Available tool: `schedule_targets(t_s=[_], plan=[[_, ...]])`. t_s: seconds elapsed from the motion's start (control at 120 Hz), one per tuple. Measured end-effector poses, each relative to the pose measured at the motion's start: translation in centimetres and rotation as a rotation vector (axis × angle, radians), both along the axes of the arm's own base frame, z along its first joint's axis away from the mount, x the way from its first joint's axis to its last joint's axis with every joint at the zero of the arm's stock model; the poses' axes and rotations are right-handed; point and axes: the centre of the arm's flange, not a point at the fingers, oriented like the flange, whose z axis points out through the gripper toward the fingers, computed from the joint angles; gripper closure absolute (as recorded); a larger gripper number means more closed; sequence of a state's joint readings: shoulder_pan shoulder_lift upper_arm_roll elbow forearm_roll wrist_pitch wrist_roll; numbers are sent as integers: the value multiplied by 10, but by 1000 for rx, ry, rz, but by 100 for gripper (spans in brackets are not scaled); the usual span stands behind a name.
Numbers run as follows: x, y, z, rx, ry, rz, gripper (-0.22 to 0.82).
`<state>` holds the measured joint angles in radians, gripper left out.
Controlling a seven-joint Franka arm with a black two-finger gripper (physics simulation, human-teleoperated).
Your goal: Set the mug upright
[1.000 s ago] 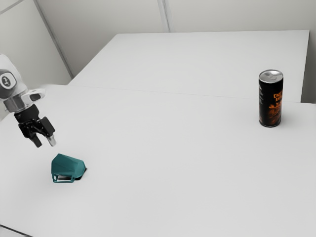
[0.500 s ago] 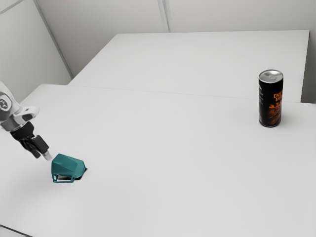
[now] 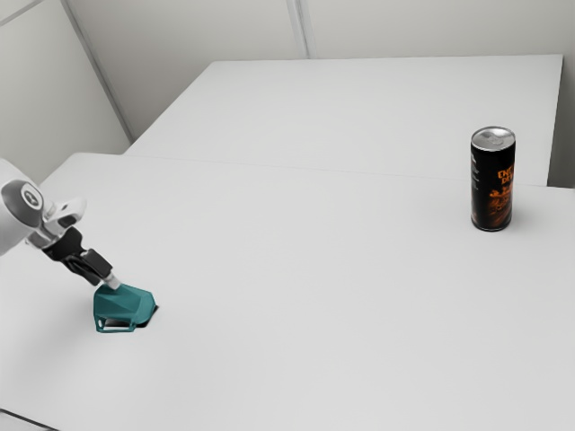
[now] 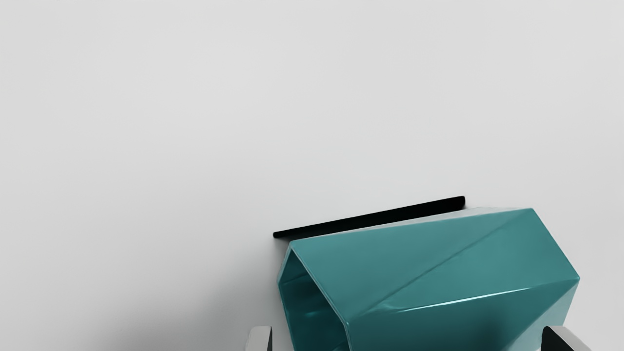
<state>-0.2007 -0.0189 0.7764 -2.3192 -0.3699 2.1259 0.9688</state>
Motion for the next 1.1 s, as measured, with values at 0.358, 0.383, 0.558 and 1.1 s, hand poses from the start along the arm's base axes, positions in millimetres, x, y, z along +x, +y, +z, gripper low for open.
schedule_targets(t_s=[0.358,0.383,0.558,1.1], plan=[[-18,9,-9,-93,-30,21,0],[-20,11,-10,-100,-31,26,0],[-37,25,-15,-148,-36,67,0],[-45,24,-26,-279,-69,110,0]])
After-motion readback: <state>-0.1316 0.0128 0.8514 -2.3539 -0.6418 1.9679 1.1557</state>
